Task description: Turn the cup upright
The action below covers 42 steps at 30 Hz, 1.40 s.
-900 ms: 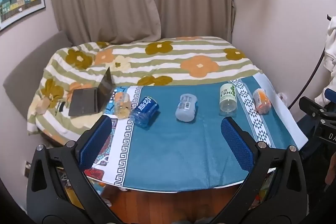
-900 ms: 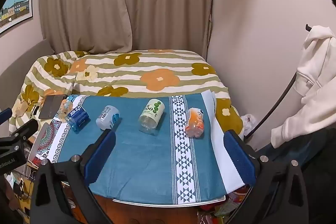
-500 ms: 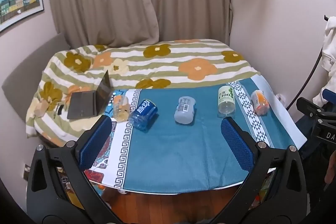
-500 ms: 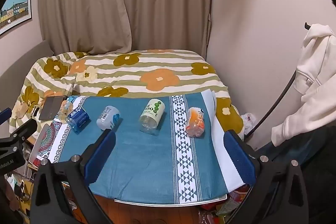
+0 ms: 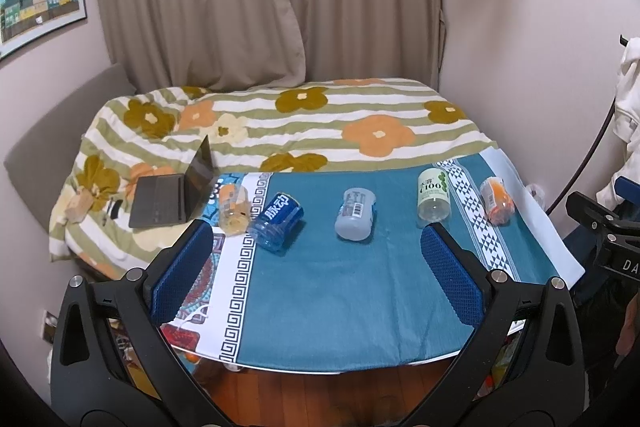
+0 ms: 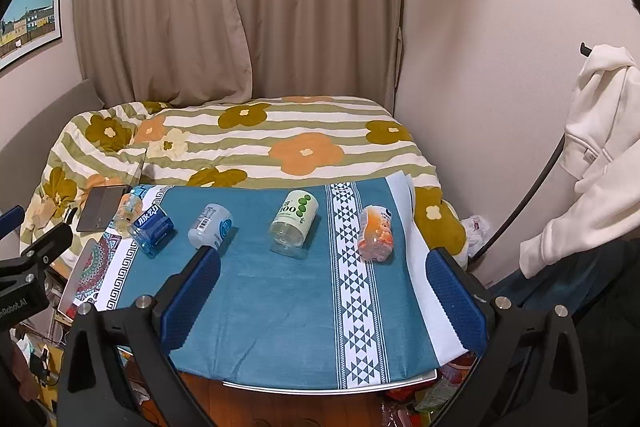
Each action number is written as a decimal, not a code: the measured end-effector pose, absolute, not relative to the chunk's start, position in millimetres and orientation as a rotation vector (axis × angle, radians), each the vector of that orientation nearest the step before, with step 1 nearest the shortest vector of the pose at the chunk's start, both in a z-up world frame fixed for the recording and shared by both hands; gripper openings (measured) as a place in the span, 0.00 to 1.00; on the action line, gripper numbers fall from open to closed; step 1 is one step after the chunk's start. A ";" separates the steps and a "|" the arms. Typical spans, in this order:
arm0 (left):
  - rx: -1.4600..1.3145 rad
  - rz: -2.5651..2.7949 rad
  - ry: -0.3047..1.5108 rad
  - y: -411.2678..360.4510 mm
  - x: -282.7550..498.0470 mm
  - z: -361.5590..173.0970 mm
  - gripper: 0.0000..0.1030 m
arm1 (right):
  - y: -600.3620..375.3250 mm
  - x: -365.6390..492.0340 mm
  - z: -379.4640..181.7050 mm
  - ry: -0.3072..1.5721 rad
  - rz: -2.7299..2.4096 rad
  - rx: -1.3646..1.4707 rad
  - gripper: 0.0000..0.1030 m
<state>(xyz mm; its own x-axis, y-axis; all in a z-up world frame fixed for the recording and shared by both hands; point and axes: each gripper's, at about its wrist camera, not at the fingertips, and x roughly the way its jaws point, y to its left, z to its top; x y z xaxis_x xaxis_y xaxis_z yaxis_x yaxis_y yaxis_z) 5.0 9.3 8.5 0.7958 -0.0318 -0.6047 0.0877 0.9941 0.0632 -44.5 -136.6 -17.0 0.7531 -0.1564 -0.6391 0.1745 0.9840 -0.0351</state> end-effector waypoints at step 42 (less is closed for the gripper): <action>0.086 -0.071 0.634 8.9 0.5 11.3 1.00 | -127.1 -47.3 -19.5 0.695 -0.140 0.047 1.00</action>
<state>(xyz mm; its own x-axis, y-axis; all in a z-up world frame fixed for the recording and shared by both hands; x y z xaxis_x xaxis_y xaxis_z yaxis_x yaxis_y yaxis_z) 0.5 8.9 11.3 0.8032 -0.0397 -0.5944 0.0923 0.9940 0.0584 -47.3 -127.1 -19.5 0.7591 -0.1130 -0.6410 0.1441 0.9896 -0.0038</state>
